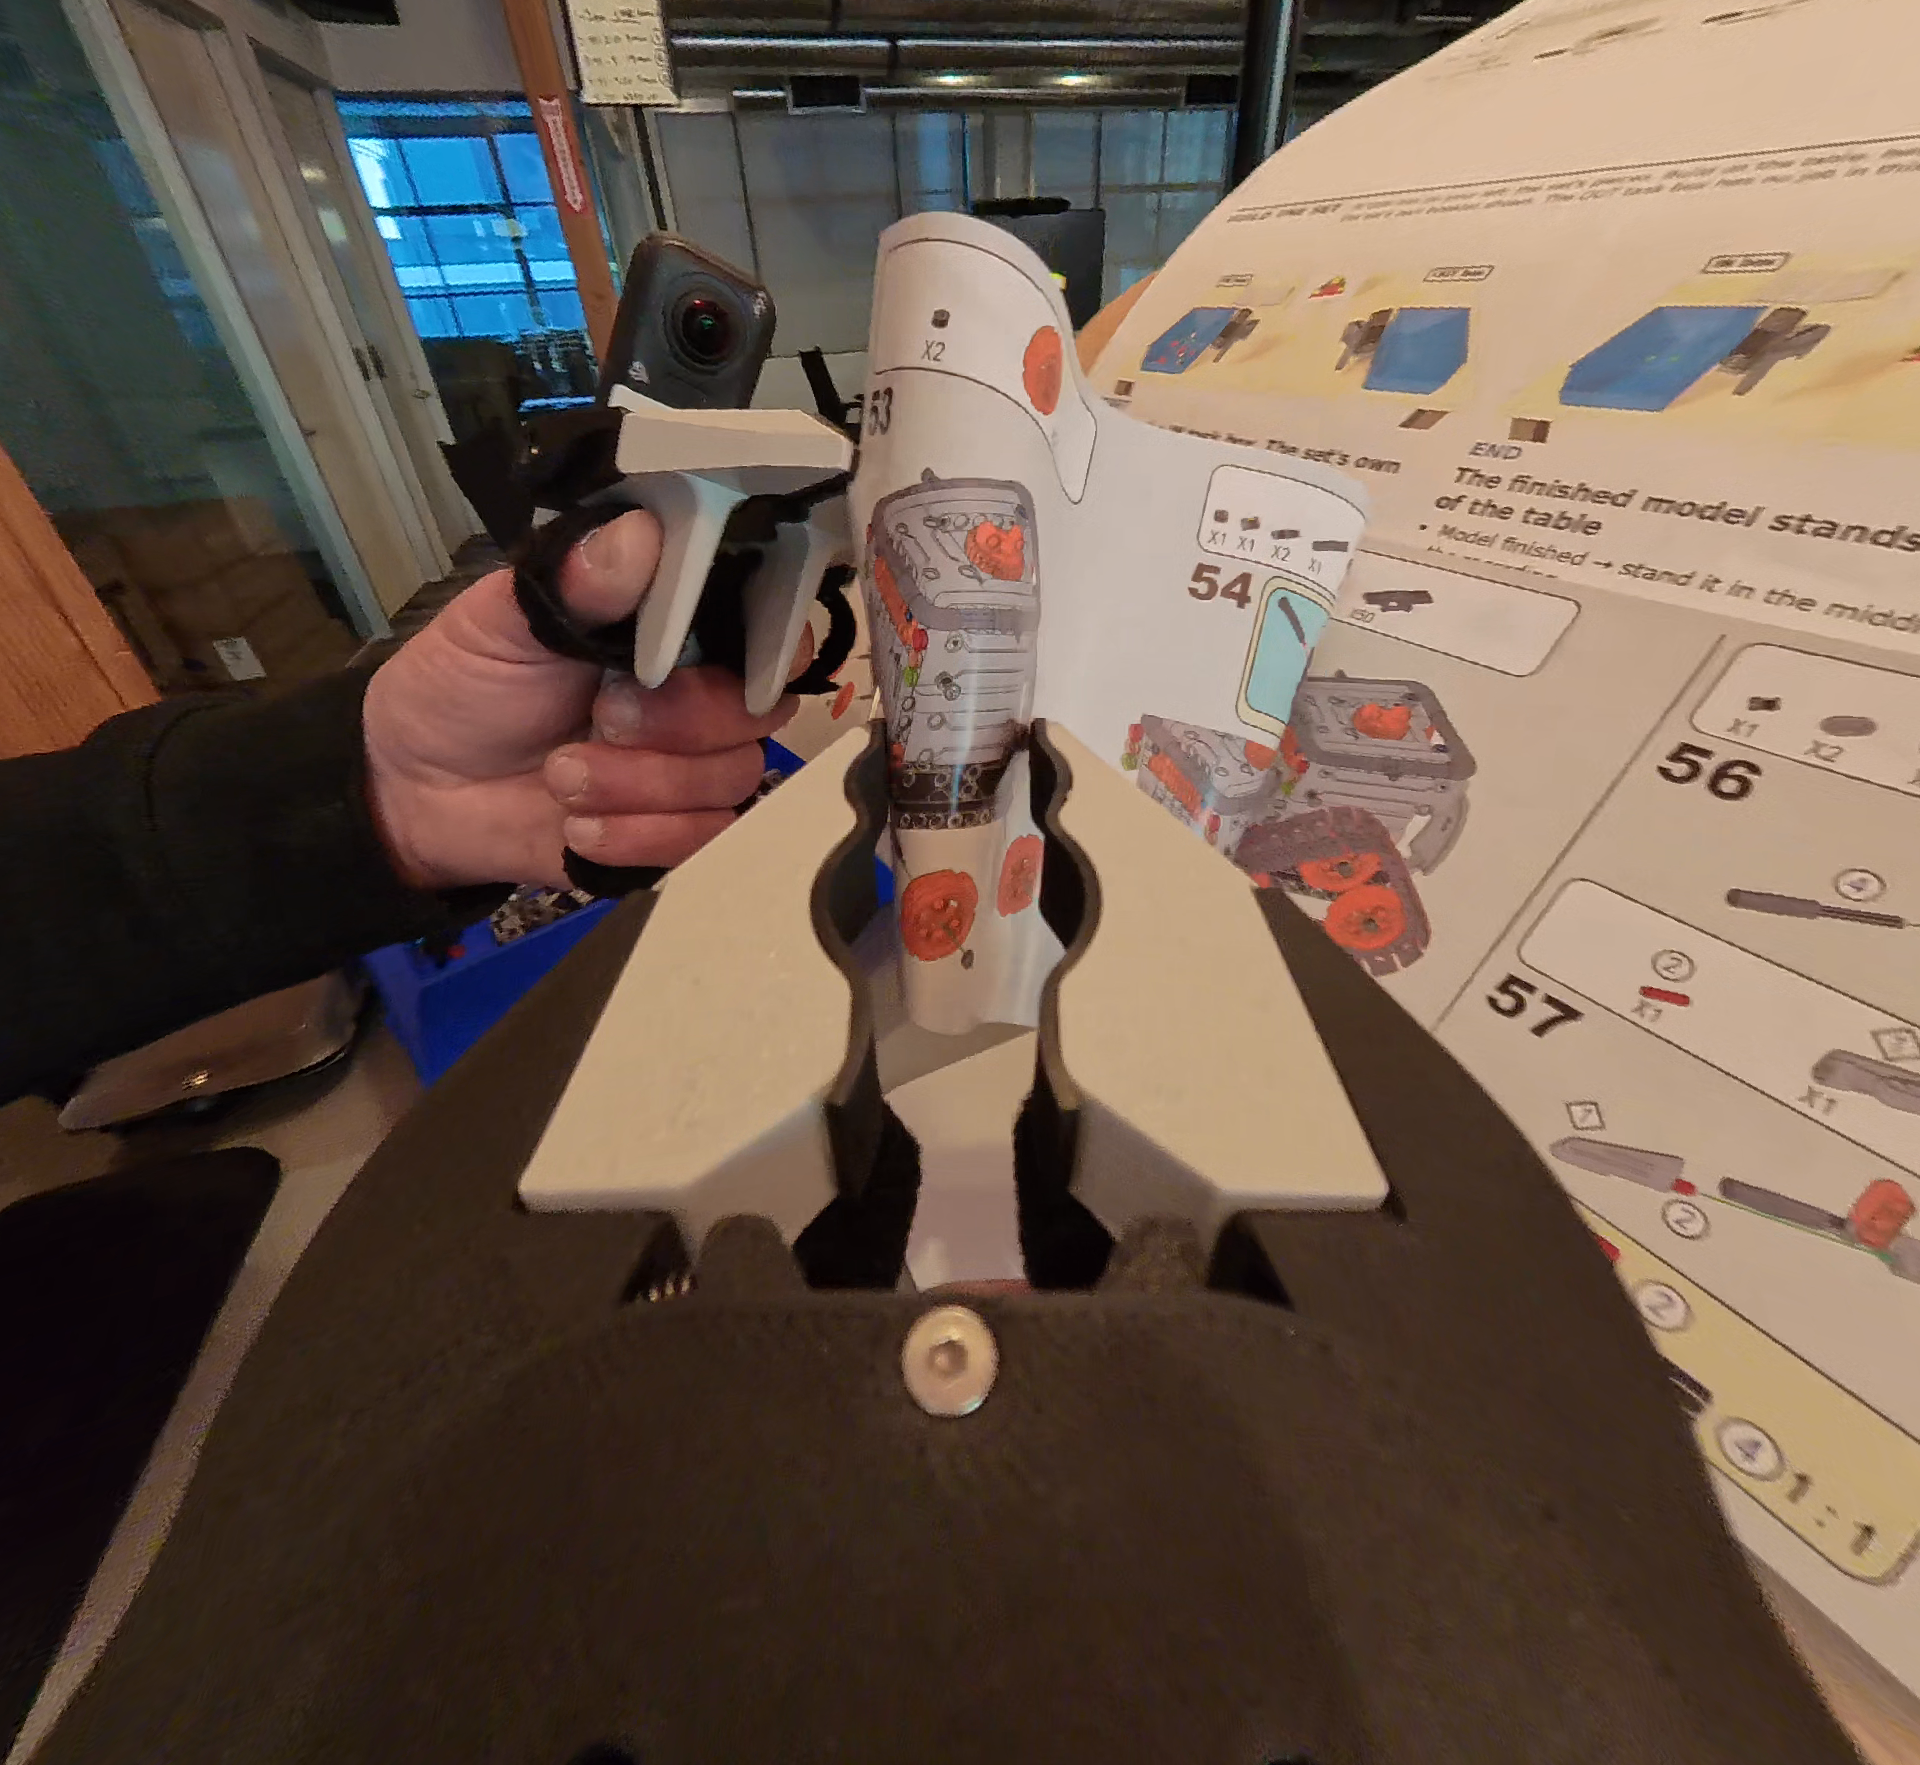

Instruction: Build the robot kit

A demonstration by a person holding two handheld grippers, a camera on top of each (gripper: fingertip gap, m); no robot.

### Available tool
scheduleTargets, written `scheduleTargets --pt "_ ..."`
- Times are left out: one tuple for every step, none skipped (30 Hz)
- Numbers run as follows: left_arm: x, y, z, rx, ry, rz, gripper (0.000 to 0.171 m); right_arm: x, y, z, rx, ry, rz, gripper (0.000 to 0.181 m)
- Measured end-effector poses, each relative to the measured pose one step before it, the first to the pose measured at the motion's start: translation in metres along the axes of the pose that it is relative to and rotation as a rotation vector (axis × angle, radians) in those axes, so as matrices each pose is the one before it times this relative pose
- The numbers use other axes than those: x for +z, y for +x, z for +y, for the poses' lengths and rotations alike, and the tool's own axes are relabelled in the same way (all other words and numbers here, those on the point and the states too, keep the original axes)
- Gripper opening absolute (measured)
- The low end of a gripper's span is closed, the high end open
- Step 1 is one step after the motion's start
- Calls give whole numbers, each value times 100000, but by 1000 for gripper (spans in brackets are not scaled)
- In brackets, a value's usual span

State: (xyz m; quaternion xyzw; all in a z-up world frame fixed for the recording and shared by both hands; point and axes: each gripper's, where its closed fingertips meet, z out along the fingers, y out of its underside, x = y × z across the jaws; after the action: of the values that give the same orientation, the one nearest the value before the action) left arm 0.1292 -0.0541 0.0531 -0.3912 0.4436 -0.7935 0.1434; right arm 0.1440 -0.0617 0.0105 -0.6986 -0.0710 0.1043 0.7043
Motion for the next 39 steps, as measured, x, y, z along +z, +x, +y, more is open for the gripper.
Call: scheduleTargets --pt "-64 34 -41 -205 209 221 0 24 -236 -53 691 491 -1846 23" --pt "-75 36 -64 -243 348 163 0 -18 -201 -130 1451 828 -2053 14" --pt "-40 62 2 635 -61 -48 0 -97 -86 -241 1565 1692 -1406 9" --pt "31 118 18 602 -27 241 0 -122 -89 -240 1810 1737 -1617 9" --pt "103 196 -14 27 194 927 2 -123 -144 -180 1921 1317 -2091 9" --pt "187 297 77 265 -525 1338 6 -141 -90 -172 1862 1330 -1762 9" --pt "247 162 164 1173 -1267 200 8 -183 -62 -250 2252 1922 -1781 9" --pt "281 90 175 1336 -1413 -150 9 -195 -113 -322 3103 2292 -2546 11" --pt "303 244 125 976 -1263 964 11 -173 -95 -265 3319 1951 -2545 13" --pt "318 431 2 1208 -561 2060 12 -136 31 -140 2424 975 -1497 14" --pt "322 204 -13 1382 -563 378 12 -65 -54 -6 1397 208 -1624 17" --pt "349 42 40 1135 -880 -515 12 -50 -146 -1 1456 207 -2094 20" --pt "401 156 162 616 -1556 561 10 -43 -142 -108 1732 881 -1942 23" --pt "425 257 189 605 -1515 1105 8 -41 -198 -136 1269 1041 -2029 24" --pt "394 135 143 853 -1137 222 5 -32 -187 -61 671 514 -1646 26" --pt "305 44 31 1135 -546 -510 2 -49 -44 -89 702 561 -718 28" --pt "222 52 -83 505 5 -390 1 -113 5 -174 1276 1183 -621 30" --pt "154 81 -169 -6 585 99 0 -167 -58 -241 1587 1762 -1126 30" --pt "116 131 -153 78 429 482 0 -201 14 -274 1413 1902 -751 31" --pt "154 125 -77 454 2 291 0 -198 11 -259 1310 1920 -738 32" --pt "165 -17 -45 679 -167 -853 0 -185 -3 -220 1335 1533 -771 34" --pt "220 -60 51 3 -787 -997 0 -167 81 -109 638 814 -23 33" --pt "258 35 59 -480 -772 -226 0 -168 69 -111 -131 870 352 32" --pt "223 7 -65 -502 39 -503 0 -168 -4 -186 358 1314 -137 31" --pt "231 62 -125 -245 253 -83 0 -174 -130 -233 875 1607 -1038 27" --pt "302 152 10 556 -636 425 0 -159 -138 -207 800 1410 -1059 22" --pt "348 -1 57 1034 -1071 -672 1 -148 -85 -160 829 1177 -962 21" --pt "344 -170 -78 386 -367 -1488 2 -183 -36 -156 1488 1336 -1005 23" --pt "415 -10 0 -4 -837 -398 4 -245 45 -205 1799 1608 -878 21" --pt "513 143 113 559 -1595 375 8 -288 50 -250 1824 1928 -895 21" --pt "485 54 98 871 -1310 -526 11 -290 -44 -273 1971 2075 -1405 23" --pt "413 18 79 747 -1119 -644 12 -277 -57 -288 1742 2030 -1296 23" --pt "379 -11 136 850 -1404 -698 12 -248 19 -241 913 1604 -415 22" --pt "310 -98 192 1151 -1682 -1218 11 -195 50 -146 328 884 37 22" --pt "196 -119 71 1007 -824 -1420 10 -146 43 -75 158 351 161 22" --pt "113 -64 5 526 -246 -838 9 -93 28 -17 -17 66 268 23" --pt "94 53 34 -73 -285 286 8 -48 -24 -16 -111 -17 125 22" --pt "34 39 37 -339 -95 363 8 -15 -42 -13 -52 -69 -6 23" --pt "-47 -65 -27 -228 378 -386 8 1 -48 -14 -32 -3 -43 24"
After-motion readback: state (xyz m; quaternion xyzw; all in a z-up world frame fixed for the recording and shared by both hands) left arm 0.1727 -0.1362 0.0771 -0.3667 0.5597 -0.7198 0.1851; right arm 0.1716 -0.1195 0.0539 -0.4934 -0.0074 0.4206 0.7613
